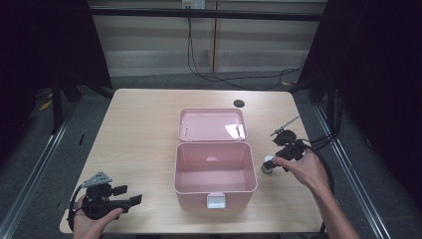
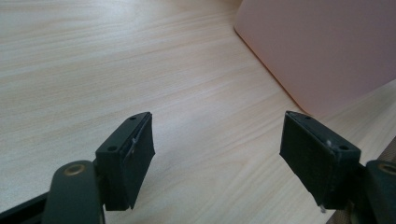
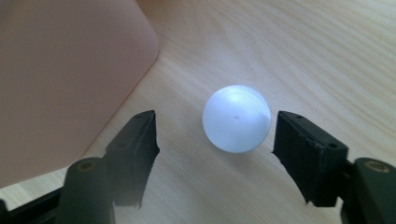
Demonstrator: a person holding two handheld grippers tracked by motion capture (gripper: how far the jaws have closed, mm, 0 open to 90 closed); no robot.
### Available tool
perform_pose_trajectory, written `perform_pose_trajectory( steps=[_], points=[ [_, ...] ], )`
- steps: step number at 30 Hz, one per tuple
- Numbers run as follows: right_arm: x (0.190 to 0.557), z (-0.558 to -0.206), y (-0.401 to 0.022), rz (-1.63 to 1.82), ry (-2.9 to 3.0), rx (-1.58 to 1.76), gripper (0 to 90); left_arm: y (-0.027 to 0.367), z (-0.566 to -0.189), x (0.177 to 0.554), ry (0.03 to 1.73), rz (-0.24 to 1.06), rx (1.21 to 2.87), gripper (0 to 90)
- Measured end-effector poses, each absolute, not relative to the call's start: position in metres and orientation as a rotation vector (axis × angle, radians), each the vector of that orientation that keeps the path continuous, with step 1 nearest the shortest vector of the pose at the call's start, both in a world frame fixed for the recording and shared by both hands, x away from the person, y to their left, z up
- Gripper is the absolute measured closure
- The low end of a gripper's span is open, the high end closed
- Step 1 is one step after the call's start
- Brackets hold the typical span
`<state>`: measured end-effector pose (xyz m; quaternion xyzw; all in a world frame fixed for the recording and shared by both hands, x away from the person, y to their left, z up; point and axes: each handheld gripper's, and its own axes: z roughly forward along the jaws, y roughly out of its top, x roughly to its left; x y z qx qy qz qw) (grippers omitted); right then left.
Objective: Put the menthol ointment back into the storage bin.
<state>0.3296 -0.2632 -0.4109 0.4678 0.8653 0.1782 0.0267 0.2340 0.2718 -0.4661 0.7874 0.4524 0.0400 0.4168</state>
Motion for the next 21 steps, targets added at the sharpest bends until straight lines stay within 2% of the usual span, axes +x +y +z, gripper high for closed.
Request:
perform_pose_trajectory(
  steps=[9,21],
  points=[
    [0.343,-0.417,-0.26,0.409,2.73,1.438,34.1,0.272,-0.466,0.234,1.137,0.1,1.975,25.8],
    [0.354,-0.42,-0.251,0.29,2.776,1.413,42.0,0.272,-0.467,0.234,1.141,0.092,1.975,25.8]
  ],
)
